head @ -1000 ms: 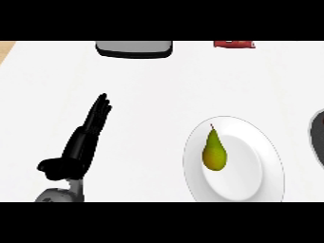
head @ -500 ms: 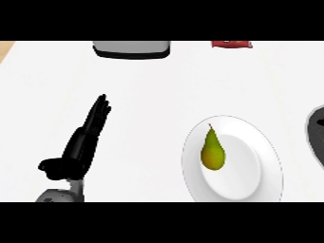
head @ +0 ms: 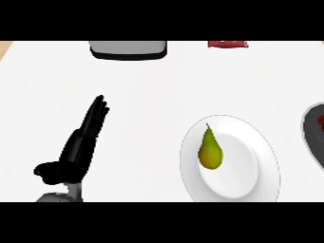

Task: Pick the bell pepper from the plate and place it in the pan

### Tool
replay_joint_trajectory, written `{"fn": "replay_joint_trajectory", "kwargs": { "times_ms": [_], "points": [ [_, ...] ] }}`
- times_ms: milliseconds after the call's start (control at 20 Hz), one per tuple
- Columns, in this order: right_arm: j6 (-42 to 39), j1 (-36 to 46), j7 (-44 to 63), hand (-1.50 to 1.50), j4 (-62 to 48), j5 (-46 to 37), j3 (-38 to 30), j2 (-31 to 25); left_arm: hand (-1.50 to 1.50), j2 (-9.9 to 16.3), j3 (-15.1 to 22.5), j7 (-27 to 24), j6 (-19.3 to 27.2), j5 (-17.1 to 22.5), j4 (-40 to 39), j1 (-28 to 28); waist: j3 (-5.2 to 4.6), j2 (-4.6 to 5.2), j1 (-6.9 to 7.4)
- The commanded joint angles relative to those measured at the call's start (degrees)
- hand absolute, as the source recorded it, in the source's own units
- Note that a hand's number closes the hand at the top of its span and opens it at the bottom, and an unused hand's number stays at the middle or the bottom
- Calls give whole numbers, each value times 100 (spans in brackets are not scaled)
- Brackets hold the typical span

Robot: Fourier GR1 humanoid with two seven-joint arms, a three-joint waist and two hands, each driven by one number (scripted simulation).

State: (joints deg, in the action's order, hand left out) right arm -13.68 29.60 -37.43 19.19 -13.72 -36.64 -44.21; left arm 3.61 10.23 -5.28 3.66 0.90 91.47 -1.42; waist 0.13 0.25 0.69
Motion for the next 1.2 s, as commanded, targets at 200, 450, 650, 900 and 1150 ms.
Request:
{"fn": "replay_joint_trajectory", "kwargs": {
  "times_ms": [200,450,650,900,1150],
  "points": [
    [-2329,-1010,-810,-150,-364,491,-215,-670,0,82,-158,-46,-118,81,-54,-31,1,-11,-83],
    [-2676,-1472,-1389,-150,-114,501,-56,-698,0,8,-152,-9,7,-8,-67,-74,9,-15,-80],
    [-2712,-1889,-1763,-150,183,600,24,-597,0,45,-234,-232,-128,70,-314,-45,3,-21,-142],
    [-2502,-2187,-1866,-150,390,718,100,-644,0,98,-224,117,-146,116,6,45,7,-25,-90],
    [-2672,-2477,-1976,-150,546,800,263,-766,0,-84,-149,-144,-21,-11,-194,-4,4,-23,-120]
  ]
}}
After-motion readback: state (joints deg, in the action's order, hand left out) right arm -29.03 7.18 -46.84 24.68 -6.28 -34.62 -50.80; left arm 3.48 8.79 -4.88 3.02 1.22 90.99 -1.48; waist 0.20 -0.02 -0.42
